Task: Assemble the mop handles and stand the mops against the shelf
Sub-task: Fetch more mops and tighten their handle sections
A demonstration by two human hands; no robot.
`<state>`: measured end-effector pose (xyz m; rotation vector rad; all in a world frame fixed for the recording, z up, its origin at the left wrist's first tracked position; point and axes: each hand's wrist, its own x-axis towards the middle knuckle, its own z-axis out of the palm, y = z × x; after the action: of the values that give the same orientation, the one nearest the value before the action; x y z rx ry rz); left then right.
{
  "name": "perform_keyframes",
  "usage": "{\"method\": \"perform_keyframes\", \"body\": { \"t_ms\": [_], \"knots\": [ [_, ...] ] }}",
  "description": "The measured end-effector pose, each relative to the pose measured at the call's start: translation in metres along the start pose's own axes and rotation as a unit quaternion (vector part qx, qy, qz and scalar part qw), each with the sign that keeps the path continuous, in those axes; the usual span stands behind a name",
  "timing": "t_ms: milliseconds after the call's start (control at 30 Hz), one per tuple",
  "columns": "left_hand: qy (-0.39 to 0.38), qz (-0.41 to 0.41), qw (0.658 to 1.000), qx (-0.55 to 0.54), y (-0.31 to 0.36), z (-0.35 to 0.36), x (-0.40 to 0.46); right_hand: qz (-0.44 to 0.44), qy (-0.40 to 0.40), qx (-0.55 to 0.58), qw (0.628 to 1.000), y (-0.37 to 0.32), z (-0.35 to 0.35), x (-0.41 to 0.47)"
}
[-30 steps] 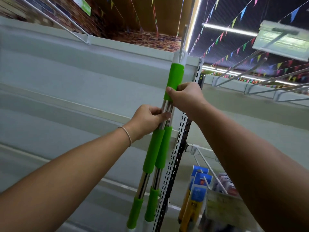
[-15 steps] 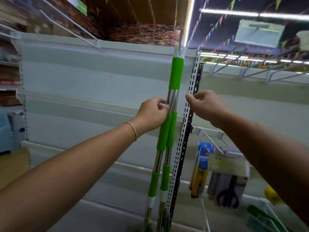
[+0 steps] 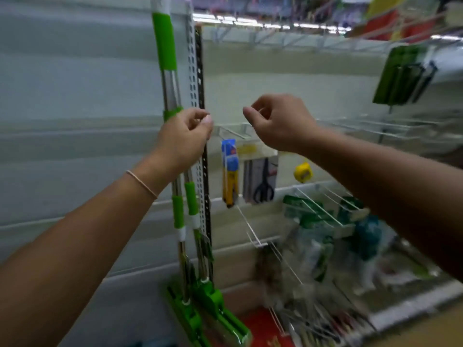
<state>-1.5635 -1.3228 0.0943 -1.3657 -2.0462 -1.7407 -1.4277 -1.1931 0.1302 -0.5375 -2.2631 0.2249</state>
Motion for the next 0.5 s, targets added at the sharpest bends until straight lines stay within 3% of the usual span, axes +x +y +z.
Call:
{"method": "perform_keyframes", "body": {
  "t_ms": [167,500],
  "knots": [
    [-0.022,0.0,0.997,-0.078,0.024,0.036,0.002,0.024,0.005,-0.05,0.998,0.033,-0.041,-0.031],
    [-0.083,0.105,0.988,-0.083,0.122,0.182,-0.013,0.085,0.043,-0.108,0.99,0.135,-0.158,-0.085]
  ]
}}
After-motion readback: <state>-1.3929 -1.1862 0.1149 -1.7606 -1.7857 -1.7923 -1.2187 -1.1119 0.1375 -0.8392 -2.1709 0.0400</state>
